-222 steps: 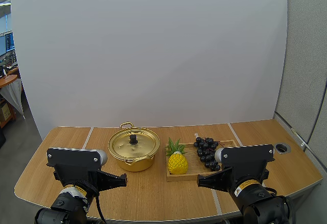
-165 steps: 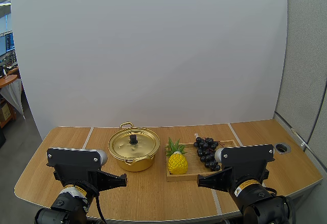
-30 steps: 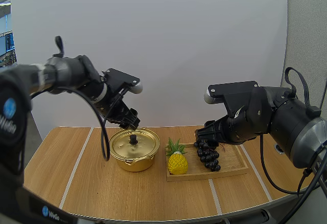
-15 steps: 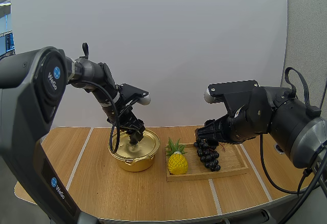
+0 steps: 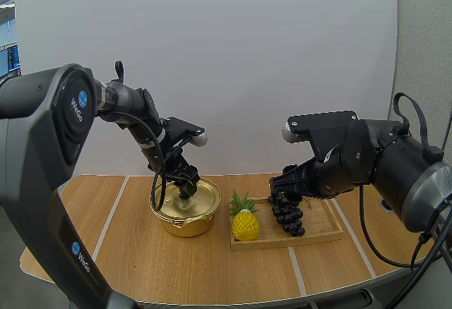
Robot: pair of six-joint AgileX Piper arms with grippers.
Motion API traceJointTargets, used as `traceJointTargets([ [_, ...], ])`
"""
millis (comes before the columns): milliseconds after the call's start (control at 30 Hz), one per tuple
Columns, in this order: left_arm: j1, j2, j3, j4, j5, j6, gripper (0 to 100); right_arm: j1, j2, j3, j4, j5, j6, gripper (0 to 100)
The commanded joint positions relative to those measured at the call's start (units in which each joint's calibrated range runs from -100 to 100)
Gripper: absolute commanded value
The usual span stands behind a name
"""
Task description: Open the pot, put the pineapple inside, and close it
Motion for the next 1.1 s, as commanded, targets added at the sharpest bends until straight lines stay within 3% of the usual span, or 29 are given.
traceJointTargets([
  [0,-0.16,2.19,-0.33,-0.03,-0.92,-0.56,100,0.06,-0.13,-0.44,0.16,-1.15,-0.57,100],
  [333,-0.16,2.45,-0.49,-0.88,-0.07,-0.56,99,0.06,-0.13,-0.44,0.16,-1.15,-0.57,100],
  [533,-0.16,2.45,-0.49,-1.14,1.06,-0.77,31,0.06,-0.13,-0.44,0.16,-1.15,-0.57,100],
  [633,-0.16,2.45,-0.49,-1.14,1.87,-0.77,5,0.06,-0.13,-0.44,0.16,-1.15,-0.57,100],
  [667,-0.16,2.45,-0.49,-1.14,2.0,-0.77,0,0.06,-0.13,-0.44,0.16,-1.15,-0.57,100],
  [1067,-0.16,-5.45,-2.87,-1.29,5.39,-2.02,0,0.06,-0.13,-0.44,0.16,-1.15,-0.57,100],
])
